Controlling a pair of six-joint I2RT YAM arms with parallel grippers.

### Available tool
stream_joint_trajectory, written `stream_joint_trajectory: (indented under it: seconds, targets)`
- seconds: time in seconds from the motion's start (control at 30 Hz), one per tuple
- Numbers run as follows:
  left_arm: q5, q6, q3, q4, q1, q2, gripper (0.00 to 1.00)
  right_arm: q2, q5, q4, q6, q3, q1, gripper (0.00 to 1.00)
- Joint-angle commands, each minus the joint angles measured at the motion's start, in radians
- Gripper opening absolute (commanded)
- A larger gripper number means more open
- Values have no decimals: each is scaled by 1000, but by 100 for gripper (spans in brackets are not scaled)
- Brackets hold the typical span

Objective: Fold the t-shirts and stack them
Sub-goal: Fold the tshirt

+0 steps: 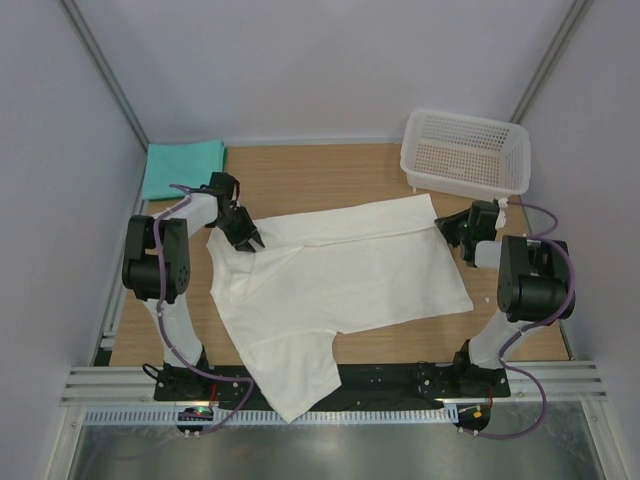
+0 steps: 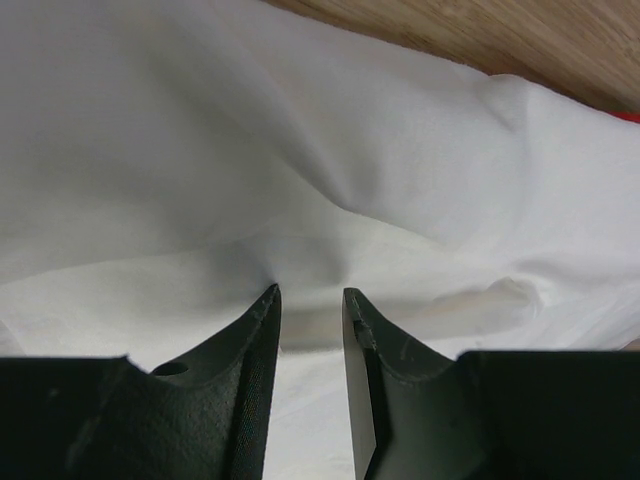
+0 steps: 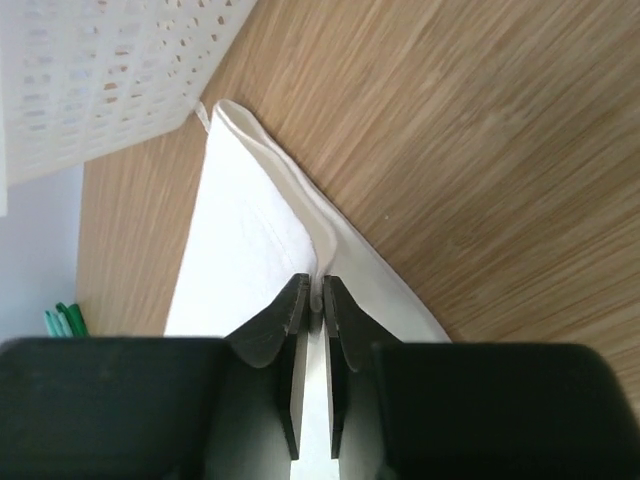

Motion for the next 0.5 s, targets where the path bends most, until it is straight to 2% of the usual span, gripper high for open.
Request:
stream_joint_trajectory:
  seconds: [0.0, 0.1, 0.3, 0.47]
  targets:
    - [-108, 48, -25, 7, 19, 63, 33, 8, 24, -29, -82, 31, -8, 18]
    - [-102, 52, -25, 6, 19, 54, 33, -1, 50, -91, -151, 55, -8, 25]
    - [-86, 38, -26, -19, 18, -55, 32, -104, 100, -324, -391, 178, -3, 30]
    - [-163, 64, 1, -65, 24, -207, 35, -114, 97, -396, -455, 282, 113, 34]
